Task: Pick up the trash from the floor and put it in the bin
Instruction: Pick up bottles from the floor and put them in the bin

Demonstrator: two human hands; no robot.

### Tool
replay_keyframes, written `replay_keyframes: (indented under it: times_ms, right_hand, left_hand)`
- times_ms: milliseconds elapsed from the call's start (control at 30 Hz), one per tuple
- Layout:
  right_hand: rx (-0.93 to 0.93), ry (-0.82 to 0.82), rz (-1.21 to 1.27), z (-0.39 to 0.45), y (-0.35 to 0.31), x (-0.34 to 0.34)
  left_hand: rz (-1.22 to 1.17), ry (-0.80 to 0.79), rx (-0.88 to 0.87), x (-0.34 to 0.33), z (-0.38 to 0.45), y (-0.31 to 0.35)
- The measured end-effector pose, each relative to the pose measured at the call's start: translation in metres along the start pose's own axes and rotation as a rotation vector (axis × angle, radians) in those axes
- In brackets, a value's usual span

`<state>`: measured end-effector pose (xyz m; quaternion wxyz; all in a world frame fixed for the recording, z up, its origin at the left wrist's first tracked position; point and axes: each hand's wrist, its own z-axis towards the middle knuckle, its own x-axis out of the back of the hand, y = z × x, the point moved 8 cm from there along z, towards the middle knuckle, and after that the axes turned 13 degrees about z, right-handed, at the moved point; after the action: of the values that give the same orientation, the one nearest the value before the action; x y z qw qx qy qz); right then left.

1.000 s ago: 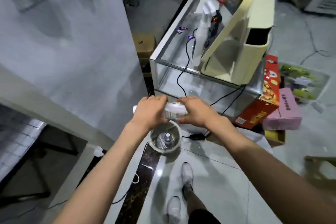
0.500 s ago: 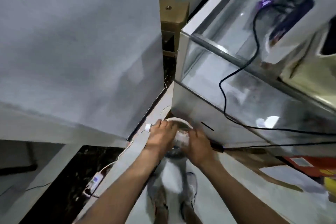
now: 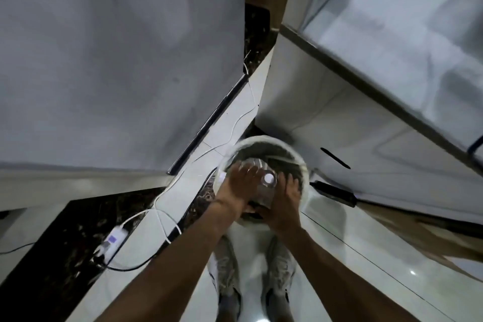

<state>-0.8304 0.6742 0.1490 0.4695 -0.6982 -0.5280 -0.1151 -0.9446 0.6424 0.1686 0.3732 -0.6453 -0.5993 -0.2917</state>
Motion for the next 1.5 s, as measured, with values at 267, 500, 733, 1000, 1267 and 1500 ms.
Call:
replay_keyframes:
  times_ms: [267,500,733,1000,1267,1500]
  right_hand:
    - [-0.153,-0.324,-0.032,-0.004,-0.032,0.032]
    - [-0.017,-0.520,-0.203,-0.033,-0.110,0.085]
    - [0.103,-0.447,-0.231,-0.084,-0.195,0.183]
    - [0.140,-0.384,-0.177,-0.177,-0.250,0.269]
    - [0.118,-0.214,-0.123,-0.288,-0.250,0.326]
    - [0.086,-0.006,-0.020,-0.417,-0.229,0.382]
  left_hand:
    - [-0.114,-0.037,0.046,0.049,-0.010,-0.040]
    - [-0.208,0.022,0.171,0.154,-0.051,-0.100]
    - [-0.139,0.094,0.241,0.282,-0.132,-0.113]
    - [-0.151,0.123,0.318,0.369,-0.232,-0.090]
    - [-0.081,0.217,0.258,0.429,-0.329,-0.053]
    - [-0.006,0.319,0.066,0.472,-0.408,0.020]
